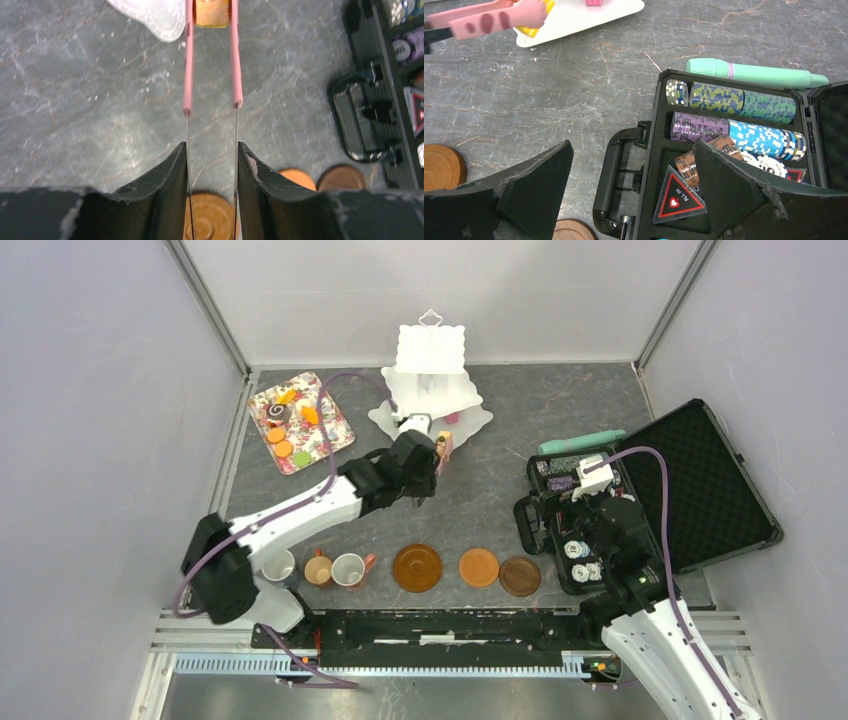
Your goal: Serve the afternoon tea
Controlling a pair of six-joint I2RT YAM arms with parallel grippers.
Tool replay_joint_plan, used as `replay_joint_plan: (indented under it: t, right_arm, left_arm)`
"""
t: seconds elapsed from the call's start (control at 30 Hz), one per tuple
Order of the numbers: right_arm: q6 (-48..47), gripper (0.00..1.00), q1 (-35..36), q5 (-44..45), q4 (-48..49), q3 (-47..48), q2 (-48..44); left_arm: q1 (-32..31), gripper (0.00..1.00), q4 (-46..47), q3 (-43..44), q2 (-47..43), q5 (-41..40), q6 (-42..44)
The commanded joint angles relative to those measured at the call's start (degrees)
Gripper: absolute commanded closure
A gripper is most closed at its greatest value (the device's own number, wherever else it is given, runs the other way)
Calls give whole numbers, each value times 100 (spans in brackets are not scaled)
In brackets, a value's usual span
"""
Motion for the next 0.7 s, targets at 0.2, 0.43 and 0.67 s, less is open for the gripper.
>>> replay_joint_plan:
  t: [0.2,0.43,0.67]
  right_arm:
    - [47,2,21,49,133,20,-91]
    - [50,2,23,-8,123,23,0]
    - [47,2,24,-39,132,20,25]
  left_arm:
    - [-66,90,421,1476,1564,-857,204]
    - [-42,90,13,2202,2333,-1102,170]
    - [99,86,-281,2638,2868,-937,-40]
